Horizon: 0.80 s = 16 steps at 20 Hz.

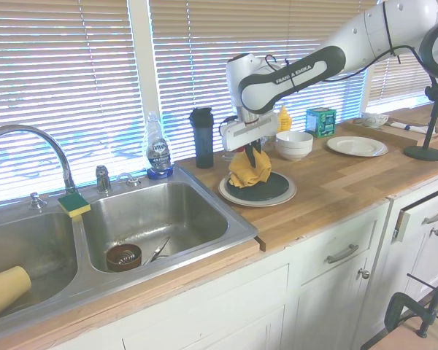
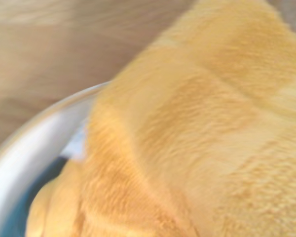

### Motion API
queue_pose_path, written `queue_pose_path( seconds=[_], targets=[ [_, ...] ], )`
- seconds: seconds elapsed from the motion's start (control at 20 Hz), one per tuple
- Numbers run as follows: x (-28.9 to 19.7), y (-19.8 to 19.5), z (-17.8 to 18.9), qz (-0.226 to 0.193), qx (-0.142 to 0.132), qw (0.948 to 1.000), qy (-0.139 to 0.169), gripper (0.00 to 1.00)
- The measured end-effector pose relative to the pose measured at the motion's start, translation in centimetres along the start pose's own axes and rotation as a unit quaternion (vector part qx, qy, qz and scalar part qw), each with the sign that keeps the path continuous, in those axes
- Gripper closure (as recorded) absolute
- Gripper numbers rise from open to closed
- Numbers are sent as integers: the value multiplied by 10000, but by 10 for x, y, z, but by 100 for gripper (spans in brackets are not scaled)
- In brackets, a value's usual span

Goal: Wipe the blue plate in clockwise motion

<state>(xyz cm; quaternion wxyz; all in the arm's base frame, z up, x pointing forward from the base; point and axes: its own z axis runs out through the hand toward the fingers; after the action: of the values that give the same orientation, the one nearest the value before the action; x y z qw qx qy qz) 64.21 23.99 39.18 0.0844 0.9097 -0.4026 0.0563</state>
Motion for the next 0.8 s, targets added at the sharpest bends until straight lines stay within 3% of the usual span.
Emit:
queue_pose_path(
  seconds=[0.5,0.8],
  targets=[
    [-11,58,18,7,29,10000,21,100],
    [-69,85,19,-246,56,9997,67,100]
  ],
)
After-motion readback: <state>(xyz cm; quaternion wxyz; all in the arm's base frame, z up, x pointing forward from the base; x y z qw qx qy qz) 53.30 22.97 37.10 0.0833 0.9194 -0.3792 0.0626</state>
